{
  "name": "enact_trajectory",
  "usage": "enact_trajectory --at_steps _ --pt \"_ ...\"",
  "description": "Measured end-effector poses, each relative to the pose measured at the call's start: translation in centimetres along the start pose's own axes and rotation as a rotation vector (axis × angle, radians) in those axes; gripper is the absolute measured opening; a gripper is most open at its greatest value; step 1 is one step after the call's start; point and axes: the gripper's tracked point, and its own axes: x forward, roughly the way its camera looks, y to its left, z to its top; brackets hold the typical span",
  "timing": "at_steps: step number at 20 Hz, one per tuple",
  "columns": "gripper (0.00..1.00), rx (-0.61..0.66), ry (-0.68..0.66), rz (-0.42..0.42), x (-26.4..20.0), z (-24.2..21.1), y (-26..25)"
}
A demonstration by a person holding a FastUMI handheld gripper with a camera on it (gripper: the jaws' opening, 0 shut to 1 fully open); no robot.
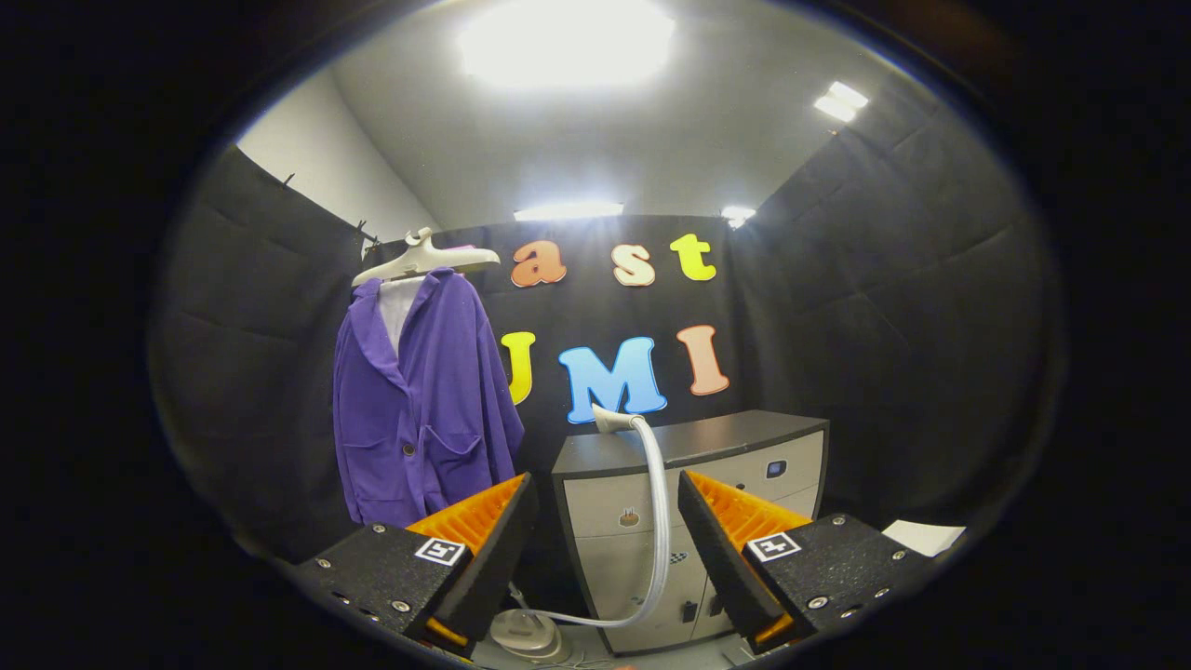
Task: Iron the clothes twice with a garment steamer, once on the left side and once on the right side.
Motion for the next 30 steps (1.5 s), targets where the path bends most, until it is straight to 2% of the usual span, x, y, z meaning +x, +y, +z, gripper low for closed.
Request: enact_trajectory --at_steps 9,15,20,26,30 --pt "0.93 -0.045 -0.050 -0.032 1.1 3.6 0.2" --pt "0.94 -0.080 -0.075 -0.012 4.9 7.1 0.3" --pt "0.93 -0.085 -0.111 0.040 10.5 9.4 0.7" --pt "0.93 -0.063 -0.064 0.123 20.1 10.6 0.0" --pt "0.93 -0.066 -0.026 0.150 27.2 11.0 -1.5"
